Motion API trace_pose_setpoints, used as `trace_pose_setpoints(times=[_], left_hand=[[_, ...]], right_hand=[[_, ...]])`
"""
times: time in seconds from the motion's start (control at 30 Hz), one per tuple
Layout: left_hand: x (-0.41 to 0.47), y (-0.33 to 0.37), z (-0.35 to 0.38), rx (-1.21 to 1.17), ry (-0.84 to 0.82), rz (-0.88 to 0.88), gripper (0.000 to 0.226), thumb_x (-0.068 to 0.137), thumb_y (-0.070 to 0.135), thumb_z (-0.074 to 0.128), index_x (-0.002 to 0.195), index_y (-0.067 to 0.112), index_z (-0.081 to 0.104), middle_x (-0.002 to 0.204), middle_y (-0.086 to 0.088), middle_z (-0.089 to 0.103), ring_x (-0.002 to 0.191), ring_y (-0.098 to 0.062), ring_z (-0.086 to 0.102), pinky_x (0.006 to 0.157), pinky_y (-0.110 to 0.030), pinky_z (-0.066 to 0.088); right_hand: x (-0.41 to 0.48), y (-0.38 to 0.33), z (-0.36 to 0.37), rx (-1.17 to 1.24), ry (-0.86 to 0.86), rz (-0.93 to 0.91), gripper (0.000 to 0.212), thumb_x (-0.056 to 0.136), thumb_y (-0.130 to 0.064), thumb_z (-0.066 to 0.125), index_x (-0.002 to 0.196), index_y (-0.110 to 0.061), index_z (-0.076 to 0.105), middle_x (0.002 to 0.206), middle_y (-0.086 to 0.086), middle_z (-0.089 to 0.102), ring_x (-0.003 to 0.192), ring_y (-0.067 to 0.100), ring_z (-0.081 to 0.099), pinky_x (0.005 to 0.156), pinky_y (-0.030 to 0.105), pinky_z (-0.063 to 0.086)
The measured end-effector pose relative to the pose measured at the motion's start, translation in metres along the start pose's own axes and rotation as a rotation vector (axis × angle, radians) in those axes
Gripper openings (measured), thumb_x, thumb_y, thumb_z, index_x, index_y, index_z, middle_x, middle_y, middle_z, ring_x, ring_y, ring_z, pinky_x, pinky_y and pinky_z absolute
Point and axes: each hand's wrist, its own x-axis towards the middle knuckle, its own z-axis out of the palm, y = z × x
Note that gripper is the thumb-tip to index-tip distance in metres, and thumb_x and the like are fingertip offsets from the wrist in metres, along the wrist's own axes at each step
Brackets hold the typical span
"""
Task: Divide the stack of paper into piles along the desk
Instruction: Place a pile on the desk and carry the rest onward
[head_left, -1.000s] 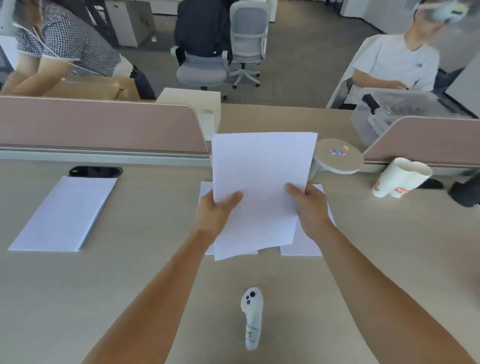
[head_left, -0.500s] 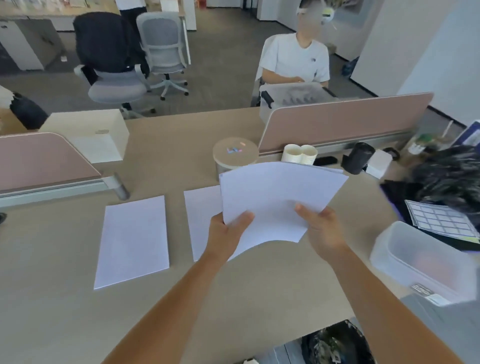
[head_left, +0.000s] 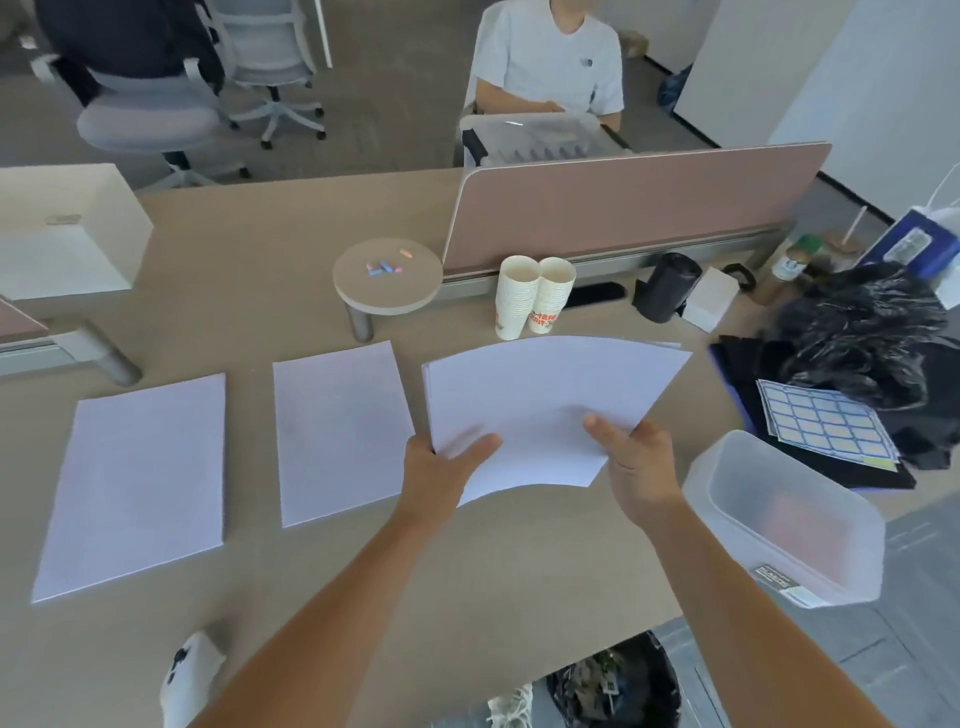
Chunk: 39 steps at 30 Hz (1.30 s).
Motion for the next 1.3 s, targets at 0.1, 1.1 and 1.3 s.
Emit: trace_pose_setpoints(times=[0.1, 1.1, 1.3], left_hand=[[0.015, -0.015, 0.026, 0.034, 0.059, 0.027, 0.022, 0.075, 0.006, 0.082, 0.092, 0.017, 0.072, 0.084, 0.014, 0.075, 0.08, 0.001, 0.071, 0.068, -0.011, 0.052], [0.064, -0.041, 0.078, 0.174, 0.06, -0.071, 0.032, 0.077, 0.013, 0.083, 0.073, 0.044, 0.076, 0.075, 0.025, 0.073, 0.072, 0.013, 0.067, 0.078, -0.021, 0.053], [0.087, -0.009, 0.111, 0.349, 0.044, -0.03, 0.009, 0.081, 0.032, 0.079, 0.078, 0.026, 0.073, 0.078, 0.016, 0.073, 0.062, 0.011, 0.064, 0.054, -0.006, 0.044]], right_hand=[[0.029, 0.008, -0.021, 0.033, -0.015, 0.022, 0.042, 0.053, -0.031, 0.09, 0.09, -0.015, 0.077, 0.094, -0.002, 0.078, 0.087, 0.014, 0.074, 0.071, 0.022, 0.057], [0.111, 0.033, -0.071, -0.203, -0.174, 0.216, 0.028, 0.074, -0.002, 0.084, 0.084, -0.027, 0.078, 0.089, -0.006, 0.079, 0.089, 0.014, 0.074, 0.083, 0.036, 0.059], [0.147, -0.002, -0.085, -0.223, -0.138, 0.129, 0.014, 0.082, -0.001, 0.076, 0.084, -0.014, 0.07, 0.068, -0.009, 0.073, 0.066, 0.012, 0.067, 0.061, 0.022, 0.053]])
